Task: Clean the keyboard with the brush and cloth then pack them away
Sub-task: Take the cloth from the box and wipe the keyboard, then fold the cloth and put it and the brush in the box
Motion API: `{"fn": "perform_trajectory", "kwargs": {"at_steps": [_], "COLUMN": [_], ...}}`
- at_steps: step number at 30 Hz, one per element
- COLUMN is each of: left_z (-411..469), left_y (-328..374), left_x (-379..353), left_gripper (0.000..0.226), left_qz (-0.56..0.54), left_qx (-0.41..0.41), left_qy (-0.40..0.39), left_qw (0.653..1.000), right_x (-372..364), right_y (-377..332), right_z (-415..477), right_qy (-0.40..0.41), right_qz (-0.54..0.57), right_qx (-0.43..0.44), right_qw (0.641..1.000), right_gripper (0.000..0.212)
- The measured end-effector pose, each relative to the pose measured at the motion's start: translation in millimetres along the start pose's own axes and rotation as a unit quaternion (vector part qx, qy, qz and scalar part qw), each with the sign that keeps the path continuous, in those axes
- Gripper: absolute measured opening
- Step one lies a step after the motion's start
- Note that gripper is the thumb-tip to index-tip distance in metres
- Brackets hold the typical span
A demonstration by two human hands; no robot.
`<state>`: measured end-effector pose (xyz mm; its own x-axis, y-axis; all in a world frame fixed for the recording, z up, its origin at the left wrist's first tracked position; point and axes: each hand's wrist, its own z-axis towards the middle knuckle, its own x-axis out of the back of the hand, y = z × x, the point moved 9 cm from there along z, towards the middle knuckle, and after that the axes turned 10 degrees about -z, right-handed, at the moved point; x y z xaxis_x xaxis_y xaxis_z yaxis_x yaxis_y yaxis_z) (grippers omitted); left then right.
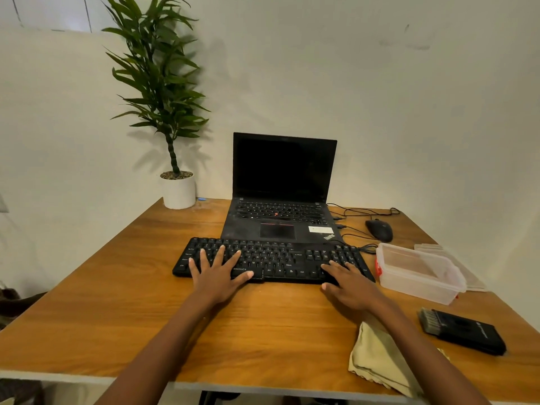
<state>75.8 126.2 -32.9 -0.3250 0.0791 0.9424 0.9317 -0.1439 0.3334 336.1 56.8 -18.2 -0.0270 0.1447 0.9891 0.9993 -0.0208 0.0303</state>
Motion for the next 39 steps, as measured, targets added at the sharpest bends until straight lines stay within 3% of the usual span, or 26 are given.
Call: {"fn": "perform_trajectory", "kwargs": {"at_steps": [4,8,10,12,15,19,23,27,32,34,39], "left_z": [0,-13,-26,-40,-57,-78,-105,-114,-111,-111,-103], "left_y": [1,22,49,82,132,177,206,215,228,237,246], "left_x": [1,13,18,17,6,-12,-26,-30,-12,-6,11], "left_gripper": [0.073,0.068,0.060,0.047,0.029,0.020,0.021,0.039,0.040,0.042,0.018], "left_qz": [-0.005,-0.041,-0.076,-0.118,-0.173,-0.270,-0.377,-0.500,-0.591,-0.598,-0.621], "left_qx": [0.003,-0.003,-0.043,-0.105,-0.190,-0.247,-0.275,-0.197,-0.193,-0.214,-0.228], "left_qy": [-0.001,0.065,0.103,0.112,0.064,-0.021,-0.120,-0.216,-0.188,-0.170,-0.113], "left_qw": [1.000,0.997,0.991,0.981,0.964,0.931,0.876,0.815,0.760,0.754,0.741], "right_x": [3,35,37,25,7,8,29,61,86,89,97], "right_y": [3,20,23,17,11,20,43,67,79,79,80], "right_z": [-5,-40,-66,-90,-105,-97,-106,-123,-137,-137,-136], "right_qy": [0.012,0.126,0.082,-0.023,-0.095,-0.023,0.060,0.153,0.263,0.280,0.297], "right_qz": [0.083,0.243,0.270,0.264,0.177,0.169,0.275,0.387,0.485,0.508,0.494], "right_qx": [0.020,0.043,0.089,0.146,0.178,0.142,0.111,0.065,0.026,0.027,0.052], "right_qw": [0.996,0.961,0.955,0.953,0.963,0.975,0.953,0.907,0.834,0.814,0.815], "right_gripper": [0.059,0.035,0.023,0.031,0.033,0.017,0.014,0.016,0.008,0.005,0.005]}}
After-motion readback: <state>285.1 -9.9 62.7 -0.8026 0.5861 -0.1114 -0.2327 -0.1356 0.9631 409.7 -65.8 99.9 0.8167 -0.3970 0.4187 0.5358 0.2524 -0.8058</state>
